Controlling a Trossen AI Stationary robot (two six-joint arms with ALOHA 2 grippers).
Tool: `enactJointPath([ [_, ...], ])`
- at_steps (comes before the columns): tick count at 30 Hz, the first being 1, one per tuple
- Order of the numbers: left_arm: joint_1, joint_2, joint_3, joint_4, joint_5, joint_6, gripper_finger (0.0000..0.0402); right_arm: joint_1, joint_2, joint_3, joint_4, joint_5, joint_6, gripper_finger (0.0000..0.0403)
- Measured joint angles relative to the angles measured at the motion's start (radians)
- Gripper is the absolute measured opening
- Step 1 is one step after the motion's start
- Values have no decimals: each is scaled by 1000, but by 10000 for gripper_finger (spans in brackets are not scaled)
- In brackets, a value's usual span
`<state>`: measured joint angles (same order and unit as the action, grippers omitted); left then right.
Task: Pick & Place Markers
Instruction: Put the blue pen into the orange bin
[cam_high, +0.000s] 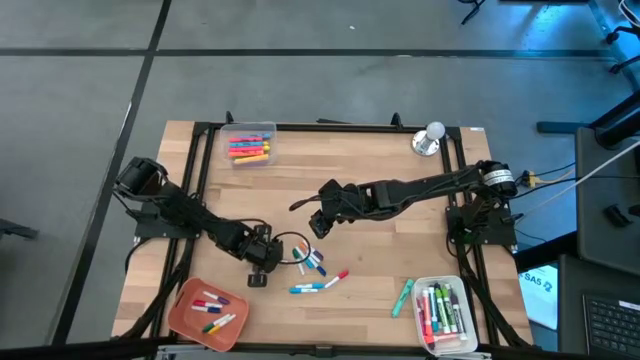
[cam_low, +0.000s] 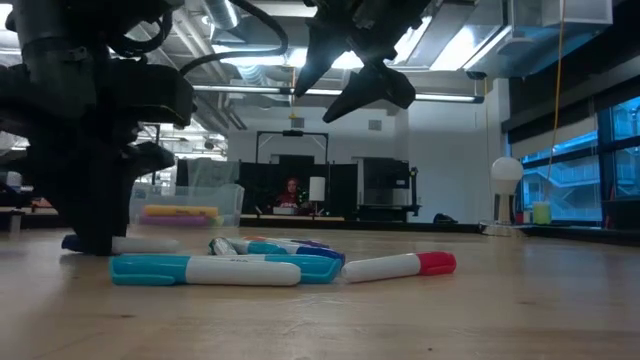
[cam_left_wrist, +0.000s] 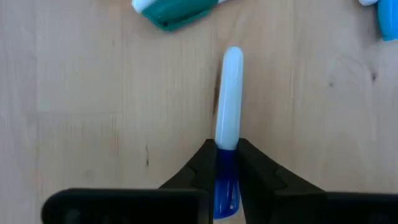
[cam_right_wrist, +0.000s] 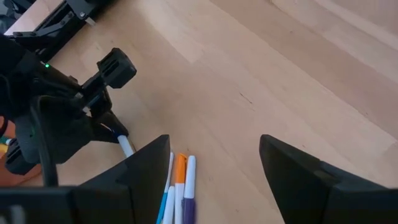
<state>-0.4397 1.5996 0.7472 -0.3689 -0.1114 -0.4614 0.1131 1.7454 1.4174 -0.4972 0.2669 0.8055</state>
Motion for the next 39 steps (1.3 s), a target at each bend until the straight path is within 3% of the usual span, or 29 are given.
enactJointPath([
  [6,-5,-102,-3,-65,31,-27,50,-13,0,0,16,1,-10,247],
  [11,-36,-226,24,-247,19,-40,48,-14,0,0,22,1,-33,247],
  [15,-85,-322,46,-361,-29,-34,38,-19,0,0,24,1,-45,247],
  [21,-200,-435,51,-445,0,-119,45,-26,0,1,26,1,-54,247],
  [28,-344,-473,51,-510,79,-289,42,-29,0,1,25,1,-59,247],
  [39,-429,-474,51,-450,75,-452,43,-73,0,1,26,-36,-81,247],
])
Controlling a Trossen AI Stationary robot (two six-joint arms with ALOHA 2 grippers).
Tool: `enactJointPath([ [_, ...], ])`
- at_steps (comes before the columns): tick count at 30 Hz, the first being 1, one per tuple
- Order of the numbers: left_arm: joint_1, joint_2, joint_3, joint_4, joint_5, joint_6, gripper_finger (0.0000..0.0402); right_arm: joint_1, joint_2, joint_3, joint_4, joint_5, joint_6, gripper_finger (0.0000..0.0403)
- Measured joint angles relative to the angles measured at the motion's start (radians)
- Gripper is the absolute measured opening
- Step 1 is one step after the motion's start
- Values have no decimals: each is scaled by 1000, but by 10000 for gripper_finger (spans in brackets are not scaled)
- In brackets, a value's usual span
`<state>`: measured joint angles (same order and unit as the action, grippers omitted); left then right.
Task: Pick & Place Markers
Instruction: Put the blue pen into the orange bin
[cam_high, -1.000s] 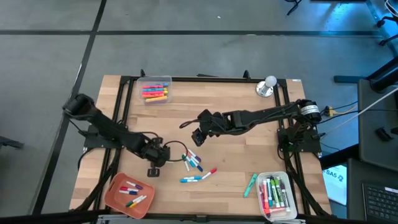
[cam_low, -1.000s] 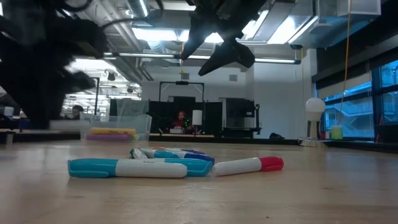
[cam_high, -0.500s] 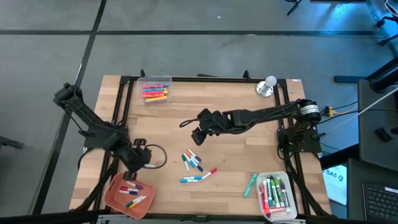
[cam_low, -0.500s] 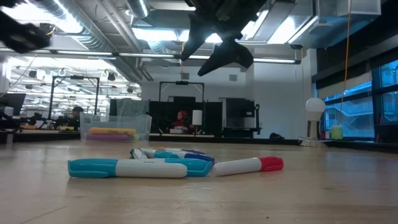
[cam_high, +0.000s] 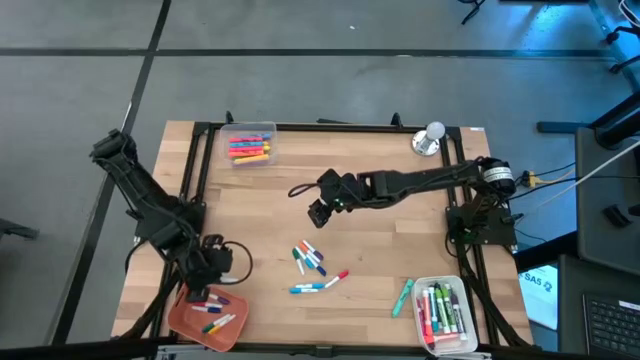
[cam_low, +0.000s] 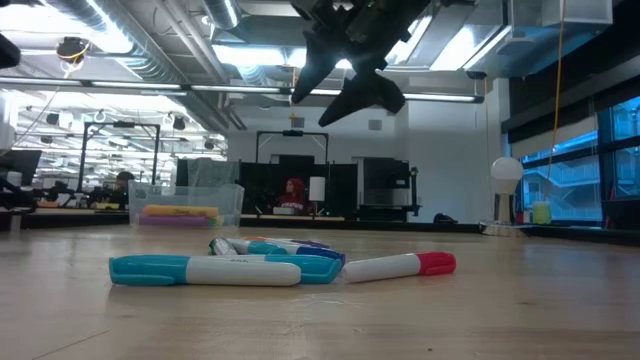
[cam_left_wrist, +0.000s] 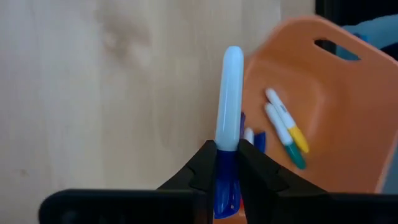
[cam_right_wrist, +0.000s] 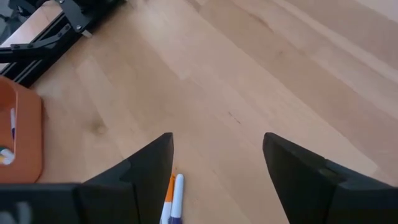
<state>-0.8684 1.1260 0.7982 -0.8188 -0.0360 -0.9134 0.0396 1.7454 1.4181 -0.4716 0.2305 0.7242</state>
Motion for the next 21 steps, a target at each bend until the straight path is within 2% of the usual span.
enactJointPath([
  [11,-98,0,0,0,19,-137,46,-13,0,0,9,-7,-14,247],
  [16,-115,13,-3,5,21,-165,49,-16,0,0,11,-7,-23,247],
  [21,-119,49,-21,21,70,-161,48,-16,0,0,11,-7,-23,247],
])
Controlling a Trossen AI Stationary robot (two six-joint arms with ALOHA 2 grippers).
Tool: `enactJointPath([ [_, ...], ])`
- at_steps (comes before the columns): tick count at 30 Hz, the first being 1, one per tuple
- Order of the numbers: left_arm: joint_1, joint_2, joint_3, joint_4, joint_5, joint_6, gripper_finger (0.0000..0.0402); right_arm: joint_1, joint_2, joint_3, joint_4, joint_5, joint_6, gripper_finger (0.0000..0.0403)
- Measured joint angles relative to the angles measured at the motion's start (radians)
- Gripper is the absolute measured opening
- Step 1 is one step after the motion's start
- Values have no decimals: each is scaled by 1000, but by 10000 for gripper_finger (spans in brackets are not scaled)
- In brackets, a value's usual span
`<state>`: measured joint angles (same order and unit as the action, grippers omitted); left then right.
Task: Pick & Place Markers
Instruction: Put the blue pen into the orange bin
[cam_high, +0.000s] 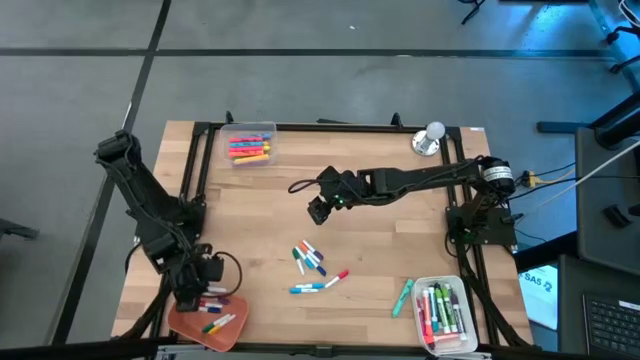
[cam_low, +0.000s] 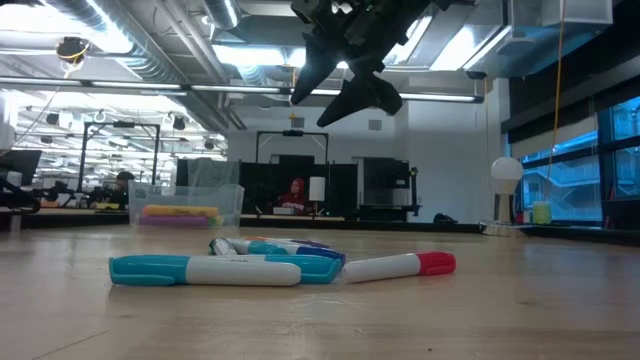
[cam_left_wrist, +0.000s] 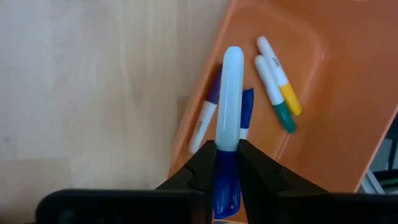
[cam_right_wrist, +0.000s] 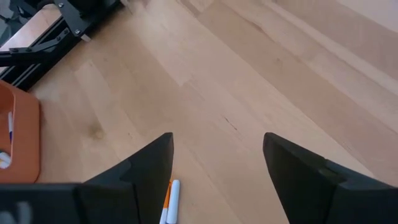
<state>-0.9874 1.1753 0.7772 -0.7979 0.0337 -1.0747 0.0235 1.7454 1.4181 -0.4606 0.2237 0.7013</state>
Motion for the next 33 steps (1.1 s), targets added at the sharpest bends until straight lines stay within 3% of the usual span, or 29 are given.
enactJointPath([
  [33,1,39,-2,99,11,12,63,0,0,0,0,0,-4,247],
])
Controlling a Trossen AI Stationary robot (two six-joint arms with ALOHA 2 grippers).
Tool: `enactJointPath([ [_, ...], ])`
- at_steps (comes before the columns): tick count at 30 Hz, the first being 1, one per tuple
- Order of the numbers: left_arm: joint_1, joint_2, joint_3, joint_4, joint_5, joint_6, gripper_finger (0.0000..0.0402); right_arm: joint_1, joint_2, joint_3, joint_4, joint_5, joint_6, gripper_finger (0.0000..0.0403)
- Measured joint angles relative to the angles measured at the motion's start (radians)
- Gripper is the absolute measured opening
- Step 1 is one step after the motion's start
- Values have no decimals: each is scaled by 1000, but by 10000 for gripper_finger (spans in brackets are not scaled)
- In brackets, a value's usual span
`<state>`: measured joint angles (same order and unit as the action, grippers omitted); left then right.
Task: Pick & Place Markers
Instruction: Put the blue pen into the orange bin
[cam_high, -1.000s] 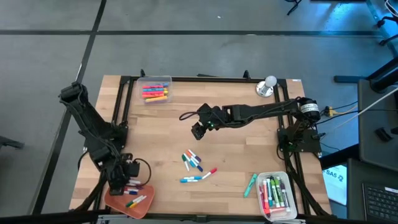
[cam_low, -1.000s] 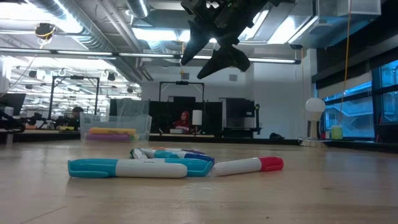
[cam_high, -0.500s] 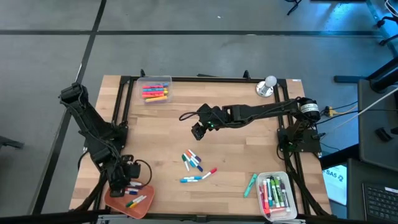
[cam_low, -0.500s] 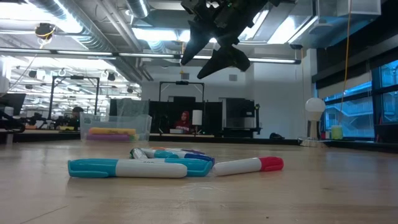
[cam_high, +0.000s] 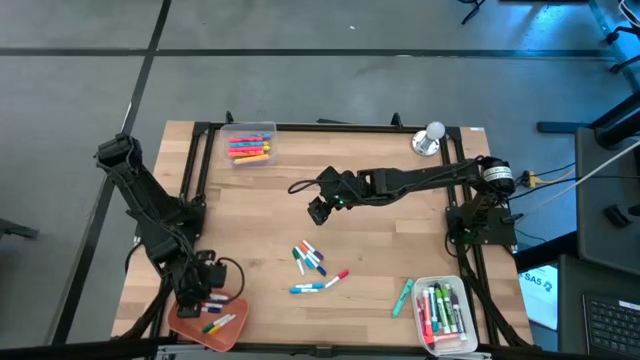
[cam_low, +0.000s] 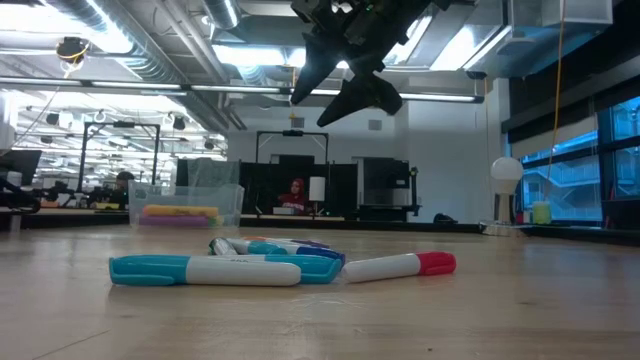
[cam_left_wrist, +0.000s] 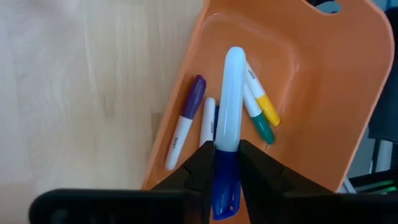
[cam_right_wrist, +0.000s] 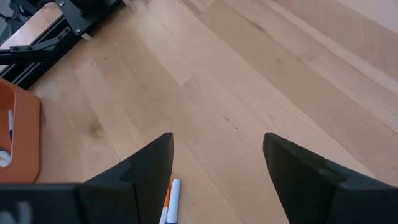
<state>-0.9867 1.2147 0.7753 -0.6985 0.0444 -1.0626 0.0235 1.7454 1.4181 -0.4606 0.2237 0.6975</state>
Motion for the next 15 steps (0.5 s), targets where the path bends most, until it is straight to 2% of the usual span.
enactJointPath([
  [6,0,12,0,36,-51,-3,75,0,0,0,0,0,-7,247],
  [15,4,10,0,44,-53,-24,142,0,0,0,0,-8,-31,247],
])
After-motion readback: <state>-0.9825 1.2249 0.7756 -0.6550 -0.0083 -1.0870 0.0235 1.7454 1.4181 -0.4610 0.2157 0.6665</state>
